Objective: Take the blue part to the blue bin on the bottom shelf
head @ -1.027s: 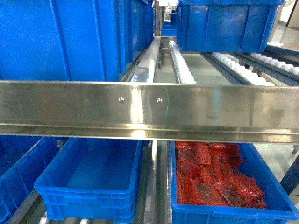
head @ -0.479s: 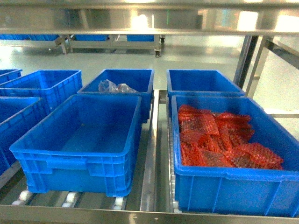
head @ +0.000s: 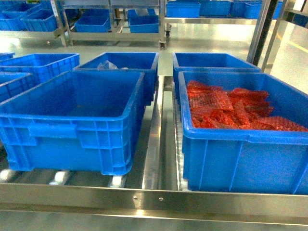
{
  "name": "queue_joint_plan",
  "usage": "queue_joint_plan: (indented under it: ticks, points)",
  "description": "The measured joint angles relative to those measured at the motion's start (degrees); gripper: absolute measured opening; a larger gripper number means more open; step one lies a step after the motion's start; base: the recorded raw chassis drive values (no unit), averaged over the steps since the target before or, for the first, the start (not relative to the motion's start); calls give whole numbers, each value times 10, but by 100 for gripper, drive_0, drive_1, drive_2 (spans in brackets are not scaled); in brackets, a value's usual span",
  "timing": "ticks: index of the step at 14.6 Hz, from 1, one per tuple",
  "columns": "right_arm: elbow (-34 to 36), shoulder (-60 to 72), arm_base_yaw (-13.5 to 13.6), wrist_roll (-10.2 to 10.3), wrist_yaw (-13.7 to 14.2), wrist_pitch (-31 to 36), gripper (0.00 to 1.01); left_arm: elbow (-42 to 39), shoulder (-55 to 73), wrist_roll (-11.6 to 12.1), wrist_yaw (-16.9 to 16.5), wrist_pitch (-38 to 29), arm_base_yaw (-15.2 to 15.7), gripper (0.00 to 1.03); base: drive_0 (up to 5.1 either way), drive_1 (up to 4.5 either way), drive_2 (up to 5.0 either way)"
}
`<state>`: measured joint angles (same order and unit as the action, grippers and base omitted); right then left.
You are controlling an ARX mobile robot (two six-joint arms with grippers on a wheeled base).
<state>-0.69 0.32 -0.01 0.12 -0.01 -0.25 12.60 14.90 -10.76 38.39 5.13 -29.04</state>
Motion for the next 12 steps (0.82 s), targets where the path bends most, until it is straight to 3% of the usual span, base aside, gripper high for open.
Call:
queue_joint_plan:
  ticks: [12]
  points:
    - [0, 0, 0, 0, 0, -1, 98, -1, 0, 0, 0, 1, 0, 43, 0, 0, 0]
